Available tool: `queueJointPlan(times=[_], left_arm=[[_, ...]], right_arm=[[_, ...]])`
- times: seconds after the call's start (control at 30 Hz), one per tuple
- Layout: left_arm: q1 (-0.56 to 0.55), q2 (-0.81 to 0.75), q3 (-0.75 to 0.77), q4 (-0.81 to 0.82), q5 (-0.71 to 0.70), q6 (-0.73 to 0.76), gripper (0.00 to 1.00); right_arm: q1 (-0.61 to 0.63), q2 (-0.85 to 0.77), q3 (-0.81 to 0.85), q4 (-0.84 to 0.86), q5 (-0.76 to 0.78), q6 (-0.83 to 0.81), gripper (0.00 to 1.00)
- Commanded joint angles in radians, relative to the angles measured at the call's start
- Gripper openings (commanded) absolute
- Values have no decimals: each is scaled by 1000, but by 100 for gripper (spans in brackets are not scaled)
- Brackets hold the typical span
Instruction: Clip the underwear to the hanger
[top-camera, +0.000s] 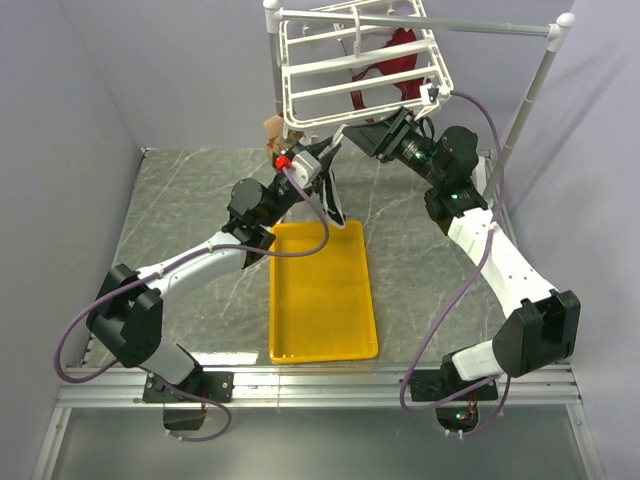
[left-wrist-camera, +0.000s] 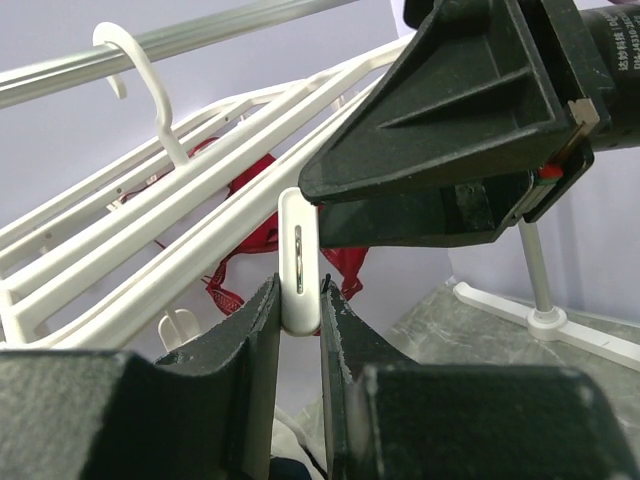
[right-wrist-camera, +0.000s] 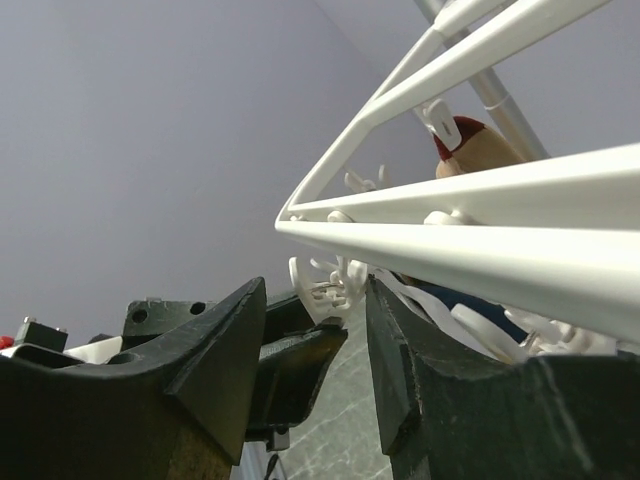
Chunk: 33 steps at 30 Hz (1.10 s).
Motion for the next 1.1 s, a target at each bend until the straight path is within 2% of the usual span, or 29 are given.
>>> queueJointPlan(times=[0.0, 0.13, 0.27, 0.43, 0.57, 0.7, 1.0, 1.07], left_arm=[[-15, -18, -32, 81, 140, 43, 0], [-16, -12, -32, 81, 147, 60, 0], [-15, -7, -29, 83, 165, 80, 0], [-16, 5, -10, 79, 158, 80, 0], [-18, 7, -5, 82, 147, 69, 0], [-16, 2, -4, 79, 136, 59, 0], [-16, 24, 27, 81, 121, 29, 0], [-15, 24, 37, 76, 119, 26, 0]], right_arm=[[-4, 47, 36, 40, -48, 38, 52], [-4, 52, 39, 40, -48, 46, 51], [-2, 50, 40, 23, -42, 46, 57], [-1, 43, 21, -3, 14, 79, 54], [1, -5, -87, 85, 88, 181, 57], [5, -75, -124, 39, 168, 142, 57], [7, -123, -245, 157, 200, 193, 56], [4, -152, -248, 186, 197, 164, 56]])
